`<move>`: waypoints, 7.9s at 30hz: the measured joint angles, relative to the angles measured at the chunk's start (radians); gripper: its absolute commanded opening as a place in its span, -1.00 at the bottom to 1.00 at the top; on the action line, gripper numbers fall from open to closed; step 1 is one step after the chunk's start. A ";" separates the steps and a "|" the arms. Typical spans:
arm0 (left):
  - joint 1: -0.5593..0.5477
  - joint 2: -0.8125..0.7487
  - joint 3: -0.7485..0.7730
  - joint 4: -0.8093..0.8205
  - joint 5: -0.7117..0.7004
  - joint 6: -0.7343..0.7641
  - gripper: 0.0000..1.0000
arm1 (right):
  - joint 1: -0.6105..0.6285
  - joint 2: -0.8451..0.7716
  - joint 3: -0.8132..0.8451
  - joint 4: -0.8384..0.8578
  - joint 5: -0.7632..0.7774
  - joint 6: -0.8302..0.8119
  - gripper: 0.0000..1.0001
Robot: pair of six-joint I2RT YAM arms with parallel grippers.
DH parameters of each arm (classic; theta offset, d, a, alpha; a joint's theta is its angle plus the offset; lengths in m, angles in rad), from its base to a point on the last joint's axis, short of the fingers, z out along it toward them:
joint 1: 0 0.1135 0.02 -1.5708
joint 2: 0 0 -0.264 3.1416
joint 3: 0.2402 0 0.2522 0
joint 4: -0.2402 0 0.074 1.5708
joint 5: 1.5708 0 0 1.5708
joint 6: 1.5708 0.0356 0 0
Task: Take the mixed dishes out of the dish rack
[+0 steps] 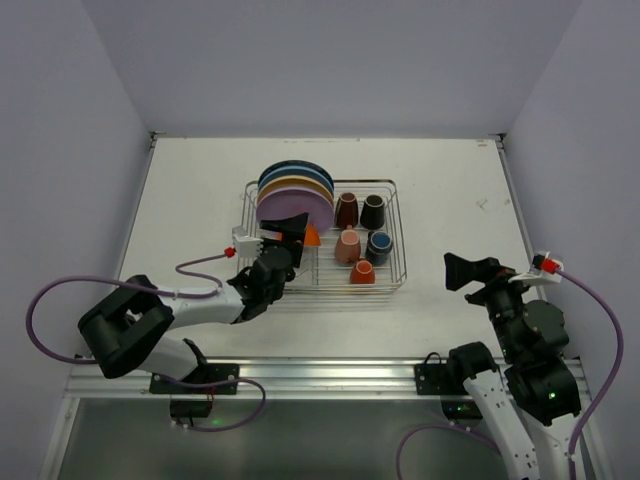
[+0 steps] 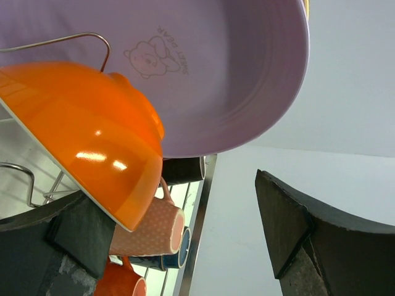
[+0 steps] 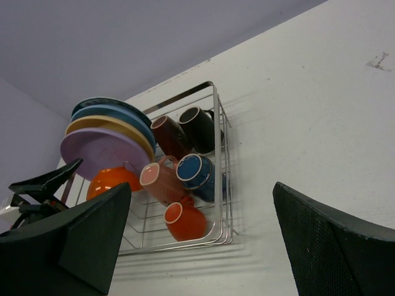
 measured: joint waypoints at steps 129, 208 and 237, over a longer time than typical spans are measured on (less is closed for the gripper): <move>0.651 0.076 1.017 -1.105 0.449 1.024 -1.00 | 0.000 0.053 0.008 0.023 -0.131 -0.019 0.98; 0.754 -0.696 0.378 -1.238 0.283 1.209 1.00 | 0.373 0.960 0.276 0.022 -0.037 -0.024 0.98; 0.733 -0.626 0.332 -1.215 0.257 1.260 1.00 | 0.436 1.453 0.398 -0.080 -0.018 -0.003 0.61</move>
